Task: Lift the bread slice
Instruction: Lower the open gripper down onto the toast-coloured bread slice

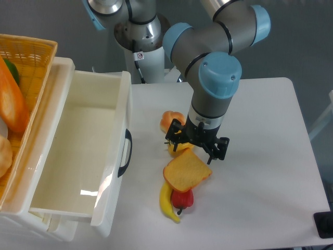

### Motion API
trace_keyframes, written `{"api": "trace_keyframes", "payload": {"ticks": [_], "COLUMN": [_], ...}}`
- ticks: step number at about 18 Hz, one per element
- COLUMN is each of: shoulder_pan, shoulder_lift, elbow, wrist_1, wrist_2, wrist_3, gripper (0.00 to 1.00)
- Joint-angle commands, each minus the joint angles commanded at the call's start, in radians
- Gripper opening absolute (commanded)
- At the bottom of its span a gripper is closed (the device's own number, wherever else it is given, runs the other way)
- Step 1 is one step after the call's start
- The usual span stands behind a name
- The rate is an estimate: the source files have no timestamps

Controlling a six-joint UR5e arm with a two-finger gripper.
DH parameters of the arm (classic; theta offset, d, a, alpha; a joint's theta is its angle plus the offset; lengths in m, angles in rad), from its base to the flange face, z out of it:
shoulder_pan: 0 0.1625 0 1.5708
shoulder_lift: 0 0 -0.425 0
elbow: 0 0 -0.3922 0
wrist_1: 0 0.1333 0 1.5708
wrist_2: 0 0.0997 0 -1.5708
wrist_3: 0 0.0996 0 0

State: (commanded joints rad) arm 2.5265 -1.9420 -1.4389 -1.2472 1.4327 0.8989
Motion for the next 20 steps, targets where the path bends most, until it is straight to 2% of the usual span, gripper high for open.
{"api": "trace_keyframes", "payload": {"ticks": [3,5,7,11,14,20], "shoulder_pan": [-0.002,-0.003,-0.005,-0.008,-0.009,-0.008], "shoulder_lift": [-0.012,-0.014,-0.018,-0.045,-0.057,-0.138], "elbow": [0.003,-0.008,-0.044,-0.086,-0.092,-0.078], "wrist_1": [0.008,0.02,0.031,0.112,0.129,0.152], "wrist_2": [0.002,0.003,0.005,0.014,0.017,0.038], "wrist_3": [0.075,0.08,0.081,0.077,0.078,0.084], "gripper": [1.0,1.0,1.0,1.0,1.0,1.0]}}
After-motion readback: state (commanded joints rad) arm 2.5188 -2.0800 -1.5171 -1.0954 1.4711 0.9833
